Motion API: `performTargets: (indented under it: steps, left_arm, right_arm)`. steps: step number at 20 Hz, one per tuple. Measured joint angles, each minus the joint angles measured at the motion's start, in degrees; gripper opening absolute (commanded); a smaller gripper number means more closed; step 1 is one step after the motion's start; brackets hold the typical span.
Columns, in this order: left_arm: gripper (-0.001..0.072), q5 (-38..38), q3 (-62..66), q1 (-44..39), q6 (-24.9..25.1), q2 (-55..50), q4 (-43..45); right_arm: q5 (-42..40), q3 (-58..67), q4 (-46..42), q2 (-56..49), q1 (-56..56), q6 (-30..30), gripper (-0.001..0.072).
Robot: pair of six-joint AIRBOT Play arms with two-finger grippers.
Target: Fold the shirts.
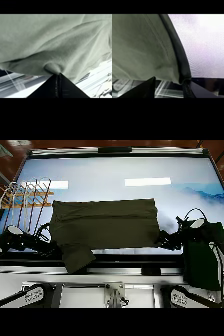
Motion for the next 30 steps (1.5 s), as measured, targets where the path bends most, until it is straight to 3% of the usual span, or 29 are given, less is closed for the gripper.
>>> performTargets:
  steps: [3,8,11,14,18,24,30]
  left_arm:
    - [0.0028,-0.28,0.00,0.00,0.09,0.00,-0.04]
    - [0.0027,-0.79,2.73,0.00,0.28,0.00,0.00]
    - [0.0027,-1.86,10.21,-0.02,0.33,-0.07,-0.02]
    - [0.0027,-2.84,19.87,-0.15,-0.20,-1.57,-0.15]
    - [0.0027,-3.04,32.54,-1.16,-3.58,-9.79,-0.42]
    - [0.0028,-3.26,51.12,-2.16,-7.91,-24.04,-4.96]
    - [0.0028,-1.22,57.53,-3.30,-9.75,-32.52,-6.84]
  right_arm:
    - [-3.54,-0.17,0.55,-0.96,0.04,-0.04,0.0077]
    - [-4.07,0.59,0.74,-1.25,0.24,-1.97,0.0075]
    - [-5.66,4.52,-1.11,0.63,-0.04,-3.87,0.0074]
    - [-5.53,9.60,2.43,1.09,0.74,-4.28,0.0073]
    - [-10.32,18.25,4.20,-3.85,4.46,-3.15,0.0074]
    - [-13.25,33.22,-2.08,-15.89,9.01,2.34,0.0074]
    - [-17.22,37.38,-4.39,-21.59,9.94,5.29,0.0076]
